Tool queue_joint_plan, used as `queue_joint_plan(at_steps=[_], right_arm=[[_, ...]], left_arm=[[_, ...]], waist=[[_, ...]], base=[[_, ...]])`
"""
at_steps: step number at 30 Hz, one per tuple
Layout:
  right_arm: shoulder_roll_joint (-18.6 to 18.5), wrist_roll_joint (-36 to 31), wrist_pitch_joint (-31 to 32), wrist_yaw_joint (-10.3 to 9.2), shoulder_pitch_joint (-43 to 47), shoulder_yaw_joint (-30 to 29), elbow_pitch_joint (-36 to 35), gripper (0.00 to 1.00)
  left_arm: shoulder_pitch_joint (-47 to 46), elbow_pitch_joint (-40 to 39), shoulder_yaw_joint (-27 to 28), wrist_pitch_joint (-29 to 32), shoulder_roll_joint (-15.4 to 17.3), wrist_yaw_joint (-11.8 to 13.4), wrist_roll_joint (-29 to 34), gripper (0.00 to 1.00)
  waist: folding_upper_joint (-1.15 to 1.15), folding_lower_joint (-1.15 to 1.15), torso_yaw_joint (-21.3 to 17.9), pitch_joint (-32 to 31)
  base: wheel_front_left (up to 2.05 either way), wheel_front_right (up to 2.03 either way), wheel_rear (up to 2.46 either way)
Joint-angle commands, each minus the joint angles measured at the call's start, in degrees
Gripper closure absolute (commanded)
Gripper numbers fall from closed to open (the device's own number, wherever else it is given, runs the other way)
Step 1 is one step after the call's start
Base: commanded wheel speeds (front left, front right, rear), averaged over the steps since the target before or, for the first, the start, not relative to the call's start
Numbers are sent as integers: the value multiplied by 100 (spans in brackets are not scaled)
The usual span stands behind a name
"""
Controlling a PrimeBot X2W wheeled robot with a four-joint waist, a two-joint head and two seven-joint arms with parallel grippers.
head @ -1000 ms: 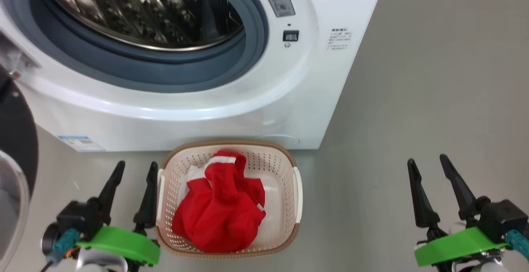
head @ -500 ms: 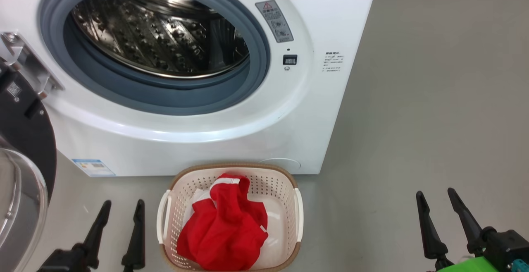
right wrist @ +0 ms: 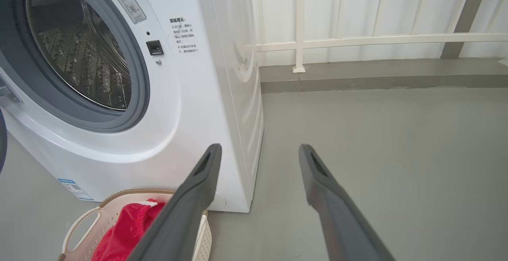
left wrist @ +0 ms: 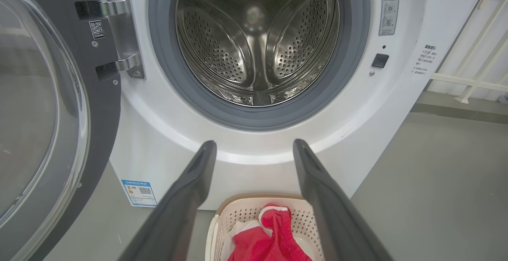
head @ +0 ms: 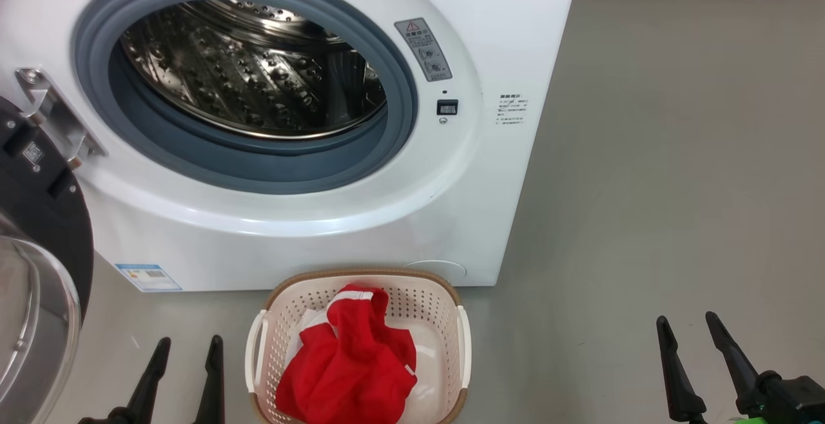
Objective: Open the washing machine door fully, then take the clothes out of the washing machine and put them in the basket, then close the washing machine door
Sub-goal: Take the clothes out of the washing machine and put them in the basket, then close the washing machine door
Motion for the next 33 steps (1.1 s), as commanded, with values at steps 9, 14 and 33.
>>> queue_joint_plan(at_steps=[9, 14, 33], right_arm=[[-98, 32, -37, 26, -52, 101, -165, 0], [-108, 41, -37, 26, -54, 103, -168, 0], [-103, 43, -37, 26, -91, 85, -184, 0]], left_arm=[[-53, -206, 210, -70, 14, 4, 87, 0], [-48, -182, 201, -70, 5, 4, 111, 0], [-85, -202, 158, -70, 16, 4, 69, 0]], waist=[[0, 0, -12, -56], [0, 0, -8, -65], [0, 0, 30, 11]], base=[[0, 0, 0], [-8, 8, 0], [-128, 128, 0]])
